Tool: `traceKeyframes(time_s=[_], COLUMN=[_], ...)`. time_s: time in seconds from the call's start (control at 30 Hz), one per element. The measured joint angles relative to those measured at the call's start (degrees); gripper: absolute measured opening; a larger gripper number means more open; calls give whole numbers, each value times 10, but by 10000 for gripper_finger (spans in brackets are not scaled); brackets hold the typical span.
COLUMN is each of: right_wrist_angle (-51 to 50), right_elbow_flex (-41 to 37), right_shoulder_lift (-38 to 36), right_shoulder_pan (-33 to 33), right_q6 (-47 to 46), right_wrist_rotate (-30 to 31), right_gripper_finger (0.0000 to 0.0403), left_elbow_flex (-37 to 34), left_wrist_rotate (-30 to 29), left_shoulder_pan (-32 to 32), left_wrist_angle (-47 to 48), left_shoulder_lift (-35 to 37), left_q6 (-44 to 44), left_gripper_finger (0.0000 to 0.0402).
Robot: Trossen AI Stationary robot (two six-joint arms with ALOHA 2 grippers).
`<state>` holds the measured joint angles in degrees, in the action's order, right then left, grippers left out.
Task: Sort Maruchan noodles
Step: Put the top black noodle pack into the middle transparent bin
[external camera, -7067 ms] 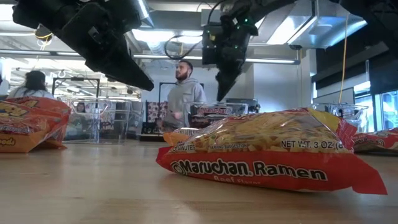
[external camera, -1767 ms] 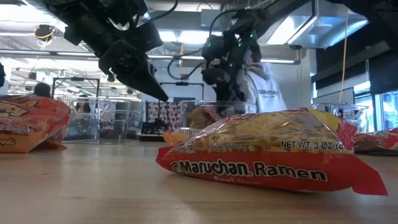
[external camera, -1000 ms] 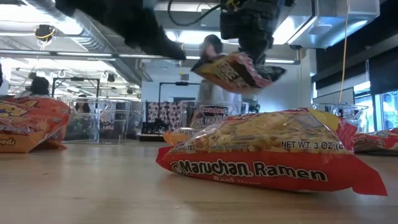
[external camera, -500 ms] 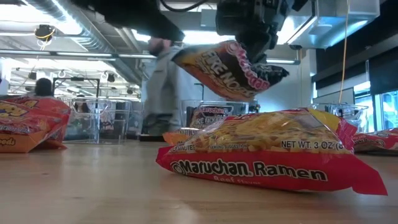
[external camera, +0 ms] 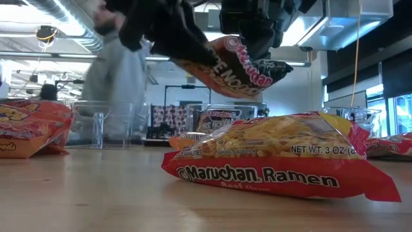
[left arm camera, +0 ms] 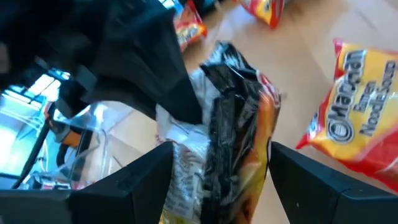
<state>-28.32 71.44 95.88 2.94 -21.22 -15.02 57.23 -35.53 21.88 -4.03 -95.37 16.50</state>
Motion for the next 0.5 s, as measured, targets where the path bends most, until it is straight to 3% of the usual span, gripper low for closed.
traceKeyframes(time_s=[0.23, 0.37, 0.5], right_wrist_angle=[11, 14, 13], right_elbow_flex=[0, 0, 5], right_shoulder_lift=[5, 5, 5], right_shoulder_pan=[0, 0, 0], right_q6=[0, 2, 7], right_wrist_rotate=[0, 19, 15], right_gripper_finger=[1, 17, 70], left_elbow_flex=[0, 0, 0], left_wrist_rotate=[-3, -1, 1], left_shoulder_pan=[-13, -13, -7], left_wrist_angle=[8, 7, 4], left_shoulder_lift=[-7, -7, -7], left_q6=[-68, -99, -116], left_gripper_finger=[242, 200, 143])
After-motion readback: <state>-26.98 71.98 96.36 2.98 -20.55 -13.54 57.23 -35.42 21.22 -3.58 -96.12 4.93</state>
